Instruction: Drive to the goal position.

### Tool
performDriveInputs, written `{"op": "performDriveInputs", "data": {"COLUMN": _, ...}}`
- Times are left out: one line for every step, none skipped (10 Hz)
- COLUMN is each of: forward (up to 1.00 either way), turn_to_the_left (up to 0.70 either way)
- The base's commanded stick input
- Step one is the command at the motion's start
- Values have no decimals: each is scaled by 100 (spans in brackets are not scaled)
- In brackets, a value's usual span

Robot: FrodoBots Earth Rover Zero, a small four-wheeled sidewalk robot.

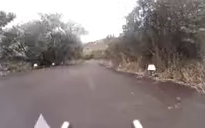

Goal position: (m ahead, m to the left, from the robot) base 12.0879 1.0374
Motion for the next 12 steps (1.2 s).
{"op": "performDriveInputs", "data": {"forward": 50, "turn_to_the_left": 0}}
{"op": "performDriveInputs", "data": {"forward": 50, "turn_to_the_left": 0}}
{"op": "performDriveInputs", "data": {"forward": 50, "turn_to_the_left": 0}}
{"op": "performDriveInputs", "data": {"forward": 50, "turn_to_the_left": 0}}
{"op": "performDriveInputs", "data": {"forward": 50, "turn_to_the_left": 0}}
{"op": "performDriveInputs", "data": {"forward": 50, "turn_to_the_left": 0}}
{"op": "performDriveInputs", "data": {"forward": 50, "turn_to_the_left": 0}}
{"op": "performDriveInputs", "data": {"forward": 50, "turn_to_the_left": 0}}
{"op": "performDriveInputs", "data": {"forward": 50, "turn_to_the_left": 0}}
{"op": "performDriveInputs", "data": {"forward": 50, "turn_to_the_left": 0}}
{"op": "performDriveInputs", "data": {"forward": 50, "turn_to_the_left": 0}}
{"op": "performDriveInputs", "data": {"forward": 50, "turn_to_the_left": 0}}
